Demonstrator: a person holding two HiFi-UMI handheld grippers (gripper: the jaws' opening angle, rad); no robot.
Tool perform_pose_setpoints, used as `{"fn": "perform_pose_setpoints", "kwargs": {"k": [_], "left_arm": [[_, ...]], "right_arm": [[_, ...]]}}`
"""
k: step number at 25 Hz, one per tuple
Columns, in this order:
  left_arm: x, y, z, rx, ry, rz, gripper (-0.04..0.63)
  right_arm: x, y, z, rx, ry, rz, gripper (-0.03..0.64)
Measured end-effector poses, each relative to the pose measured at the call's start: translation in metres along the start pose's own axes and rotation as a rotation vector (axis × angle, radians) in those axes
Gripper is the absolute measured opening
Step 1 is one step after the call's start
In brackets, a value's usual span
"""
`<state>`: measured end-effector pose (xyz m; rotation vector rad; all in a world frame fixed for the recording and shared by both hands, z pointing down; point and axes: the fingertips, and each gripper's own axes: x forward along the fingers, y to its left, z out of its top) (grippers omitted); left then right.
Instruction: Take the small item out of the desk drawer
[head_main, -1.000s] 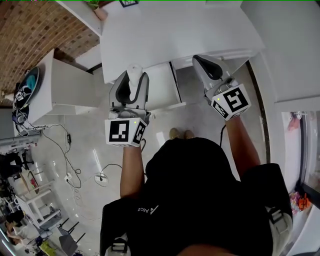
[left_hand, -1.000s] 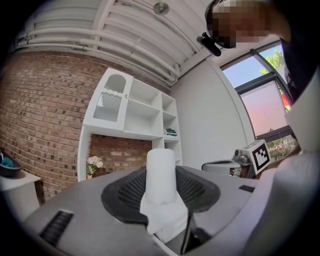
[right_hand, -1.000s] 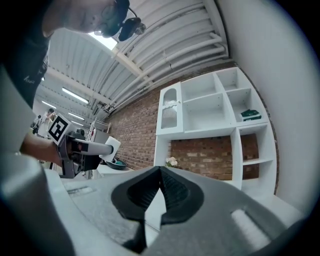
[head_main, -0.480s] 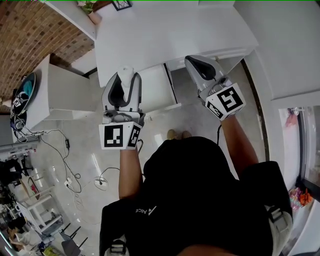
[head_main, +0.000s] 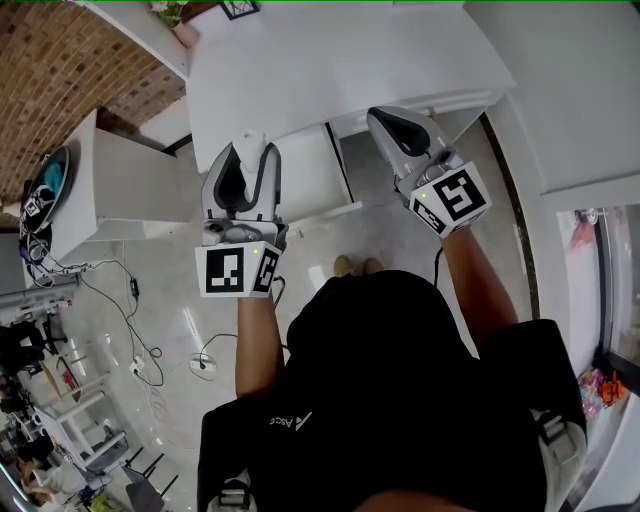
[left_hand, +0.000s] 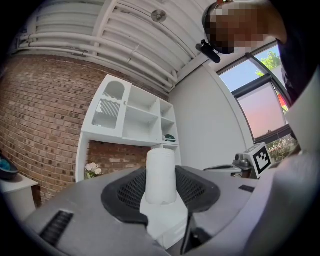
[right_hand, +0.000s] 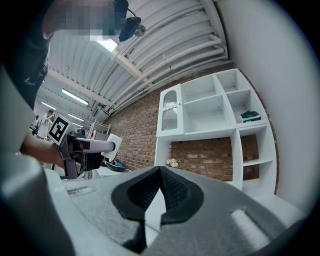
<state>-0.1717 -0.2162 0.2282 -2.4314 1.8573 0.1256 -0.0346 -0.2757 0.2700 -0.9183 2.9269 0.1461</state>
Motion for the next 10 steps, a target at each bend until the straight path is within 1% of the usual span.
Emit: {"fn": "perform_pose_setpoints", "kwargs": {"k": [10], "left_arm": [[-0.0047,0.0013,-0.0002,0.004,-0.001,-0.005,0.175]], "right_arm": [[-0.0007,0.0019,0.0005,-0.004,0.001,-0.007,0.000]]}}
